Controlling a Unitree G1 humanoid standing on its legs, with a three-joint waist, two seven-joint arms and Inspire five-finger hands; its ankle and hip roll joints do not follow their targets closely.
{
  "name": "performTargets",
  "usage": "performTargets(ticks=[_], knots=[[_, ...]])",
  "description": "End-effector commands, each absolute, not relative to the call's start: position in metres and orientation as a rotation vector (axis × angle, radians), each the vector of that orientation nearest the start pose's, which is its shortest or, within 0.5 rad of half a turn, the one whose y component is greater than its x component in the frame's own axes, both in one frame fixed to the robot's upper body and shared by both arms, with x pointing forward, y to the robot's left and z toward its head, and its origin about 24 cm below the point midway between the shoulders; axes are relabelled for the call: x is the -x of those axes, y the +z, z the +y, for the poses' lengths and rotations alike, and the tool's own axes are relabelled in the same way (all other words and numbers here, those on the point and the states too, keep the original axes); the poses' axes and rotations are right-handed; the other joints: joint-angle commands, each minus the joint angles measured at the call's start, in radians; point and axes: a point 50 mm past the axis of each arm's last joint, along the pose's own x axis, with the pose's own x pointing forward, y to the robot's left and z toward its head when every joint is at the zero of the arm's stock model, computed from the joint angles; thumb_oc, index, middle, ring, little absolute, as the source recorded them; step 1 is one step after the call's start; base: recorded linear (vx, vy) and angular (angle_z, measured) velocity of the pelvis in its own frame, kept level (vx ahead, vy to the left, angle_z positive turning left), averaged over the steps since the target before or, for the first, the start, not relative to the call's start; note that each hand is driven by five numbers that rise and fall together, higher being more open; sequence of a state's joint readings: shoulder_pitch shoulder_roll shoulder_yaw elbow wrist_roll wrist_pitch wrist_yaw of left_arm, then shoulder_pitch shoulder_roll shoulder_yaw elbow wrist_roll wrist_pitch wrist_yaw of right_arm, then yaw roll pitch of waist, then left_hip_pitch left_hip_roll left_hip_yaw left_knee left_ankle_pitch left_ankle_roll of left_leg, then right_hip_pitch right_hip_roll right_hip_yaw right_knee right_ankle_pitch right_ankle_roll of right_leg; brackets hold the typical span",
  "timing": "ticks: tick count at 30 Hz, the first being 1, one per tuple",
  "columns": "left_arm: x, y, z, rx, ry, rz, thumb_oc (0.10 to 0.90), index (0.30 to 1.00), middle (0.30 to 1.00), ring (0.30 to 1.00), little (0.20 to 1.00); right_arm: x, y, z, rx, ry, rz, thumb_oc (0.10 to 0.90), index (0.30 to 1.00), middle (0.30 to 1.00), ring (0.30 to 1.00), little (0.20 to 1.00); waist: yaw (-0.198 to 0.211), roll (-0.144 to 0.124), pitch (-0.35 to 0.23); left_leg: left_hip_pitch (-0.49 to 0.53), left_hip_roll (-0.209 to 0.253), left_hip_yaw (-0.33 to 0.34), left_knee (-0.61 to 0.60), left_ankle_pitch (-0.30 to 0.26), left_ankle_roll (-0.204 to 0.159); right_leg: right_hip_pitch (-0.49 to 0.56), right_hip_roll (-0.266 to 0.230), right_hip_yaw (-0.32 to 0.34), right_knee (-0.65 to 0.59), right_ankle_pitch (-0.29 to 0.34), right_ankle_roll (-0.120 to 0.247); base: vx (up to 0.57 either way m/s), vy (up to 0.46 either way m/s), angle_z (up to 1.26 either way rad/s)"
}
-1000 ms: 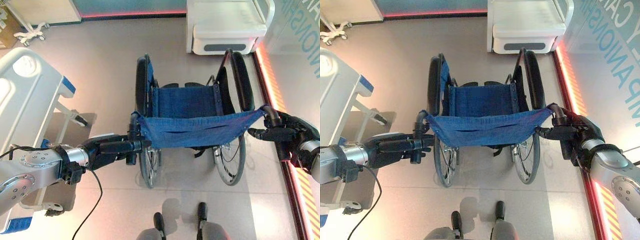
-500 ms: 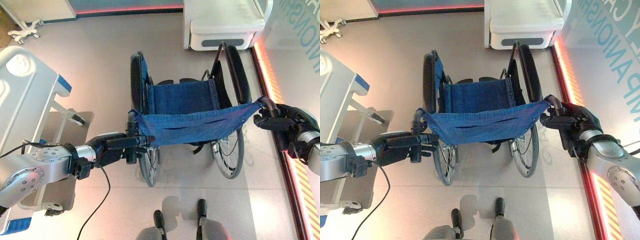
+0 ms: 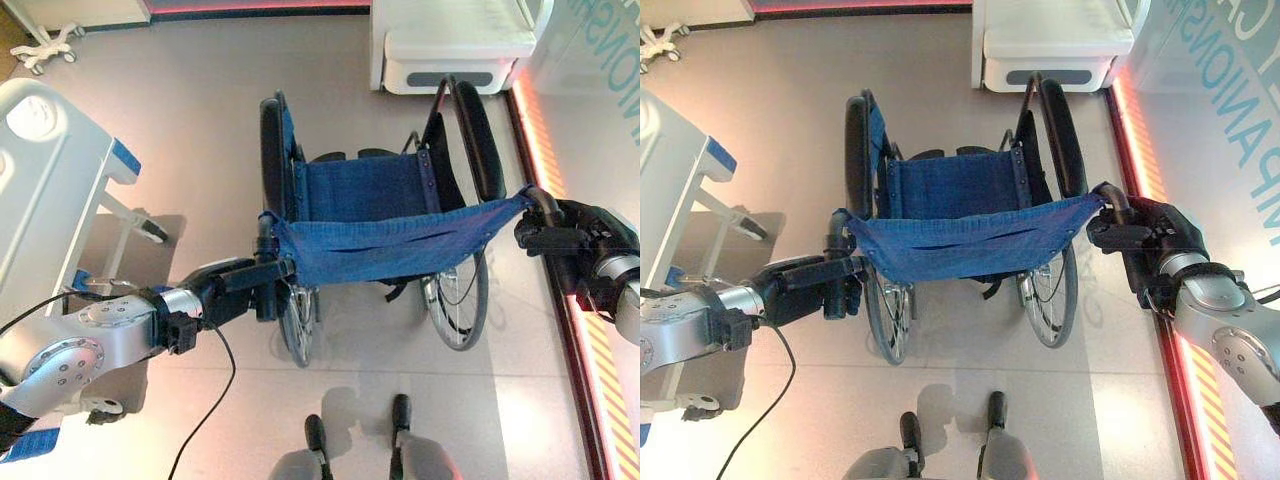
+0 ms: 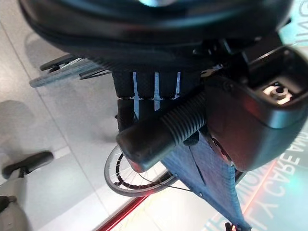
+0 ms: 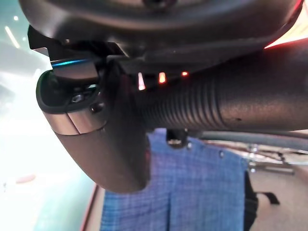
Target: Push the wheelchair next to the bed
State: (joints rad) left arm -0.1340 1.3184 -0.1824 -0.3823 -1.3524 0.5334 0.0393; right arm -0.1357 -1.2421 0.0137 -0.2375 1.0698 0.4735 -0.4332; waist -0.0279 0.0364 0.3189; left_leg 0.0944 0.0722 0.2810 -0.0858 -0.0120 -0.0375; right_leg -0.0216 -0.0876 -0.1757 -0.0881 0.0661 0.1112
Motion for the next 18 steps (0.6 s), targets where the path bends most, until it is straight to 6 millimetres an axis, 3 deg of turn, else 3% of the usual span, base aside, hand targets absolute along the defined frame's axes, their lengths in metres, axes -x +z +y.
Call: performTargets(ticks=[1, 7, 9, 12, 13, 14, 16, 17, 18], knots=[[-0.251, 0.220, 0.235, -0.024, -0.372, 0.113, 0.400, 0.300, 0.300, 0.300, 0.300, -0.262, 0.189, -0.283, 0.247, -0.157, 0.162, 0.400, 0.300, 0.300, 0.300, 0.300, -0.020, -0.013, -0.010, -0.064, 0.006, -0.003, 0.008, 0.069, -0.021, 0.025, 0.004, -0.056, 0.032, -0.012, -0.006, -0.01, -0.072, 0.00], [-0.249, 0.223, 0.239, -0.002, -0.330, 0.093, 0.400, 0.300, 0.300, 0.300, 0.300, -0.260, 0.191, -0.279, 0.253, -0.115, 0.157, 0.400, 0.300, 0.300, 0.300, 0.300, -0.014, -0.023, -0.014, -0.065, 0.022, -0.005, 0.038, 0.065, -0.027, 0.025, 0.015, -0.071, 0.054, -0.031, -0.020, 0.01, -0.116, 0.00], [-0.247, 0.224, 0.243, 0.015, -0.304, 0.084, 0.400, 0.300, 0.300, 0.300, 0.300, -0.259, 0.193, -0.276, 0.258, -0.085, 0.160, 0.400, 0.300, 0.300, 0.300, 0.300, -0.007, -0.034, -0.014, -0.075, 0.040, -0.012, 0.099, 0.049, -0.033, 0.029, 0.017, -0.083, 0.071, -0.040, -0.031, 0.06, -0.222, 0.02], [-0.246, 0.225, 0.251, 0.039, -0.253, 0.064, 0.400, 0.300, 0.300, 0.300, 0.300, -0.261, 0.195, -0.266, 0.251, -0.013, 0.166, 0.400, 0.300, 0.300, 0.300, 0.300, 0.007, -0.063, -0.011, -0.126, 0.081, -0.016, 0.302, 0.028, -0.042, 0.022, 0.013, -0.108, 0.118, -0.053, -0.056, 0.06, -0.205, 0.00], [-0.246, 0.225, 0.251, 0.039, -0.253, 0.064, 0.400, 0.300, 0.300, 0.300, 0.300, -0.262, 0.195, -0.266, 0.251, -0.013, 0.166, 0.400, 0.300, 0.300, 0.300, 0.300, 0.006, -0.063, -0.011, -0.127, 0.082, -0.016, 0.304, 0.027, -0.042, 0.022, 0.013, -0.108, 0.118, -0.053, -0.057, 0.09, -0.299, -0.02], [-0.246, 0.224, 0.256, 0.063, -0.218, 0.053, 0.400, 0.300, 0.300, 0.300, 0.300, -0.264, 0.193, -0.259, 0.256, 0.034, 0.170, 0.400, 0.300, 0.300, 0.300, 0.300, 0.024, -0.080, 0.009, -0.217, 0.107, -0.060, 0.553, 0.089, -0.057, 0.024, 0.024, -0.108, 0.149, -0.065, -0.088, 0.07, -0.224, -0.17], [-0.246, 0.219, 0.259, 0.073, -0.195, 0.061, 0.400, 0.300, 0.300, 0.300, 0.300, -0.266, 0.189, -0.254, 0.259, 0.061, 0.171, 0.400, 0.300, 0.300, 0.300, 0.300, 0.033, -0.081, 0.022, -0.273, 0.108, -0.087, 0.636, 0.123, -0.061, 0.030, 0.037, -0.104, 0.165, -0.074, -0.101, 0.12, -0.205, -0.45], [-0.246, 0.215, 0.261, 0.085, -0.182, 0.079, 0.400, 0.300, 0.300, 0.300, 0.300, -0.267, 0.186, -0.249, 0.261, 0.074, 0.175, 0.400, 0.300, 0.300, 0.300, 0.300, 0.039, -0.089, 0.031, -0.317, 0.112, -0.088, 0.739, 0.130, -0.055, 0.043, 0.042, -0.098, 0.175, -0.083, -0.116, 0.19, -0.135, -0.37], [-0.246, 0.212, 0.262, 0.100, -0.171, 0.091, 0.400, 0.300, 0.300, 0.300, 0.300, -0.268, 0.184, -0.246, 0.260, 0.089, 0.174, 0.400, 0.300, 0.300, 0.300, 0.300, 0.042, -0.091, 0.034, -0.332, 0.111, -0.092, 0.753, 0.135, -0.050, 0.051, 0.045, -0.094, 0.180, -0.087, -0.119, 0.20, -0.059, -0.06]])
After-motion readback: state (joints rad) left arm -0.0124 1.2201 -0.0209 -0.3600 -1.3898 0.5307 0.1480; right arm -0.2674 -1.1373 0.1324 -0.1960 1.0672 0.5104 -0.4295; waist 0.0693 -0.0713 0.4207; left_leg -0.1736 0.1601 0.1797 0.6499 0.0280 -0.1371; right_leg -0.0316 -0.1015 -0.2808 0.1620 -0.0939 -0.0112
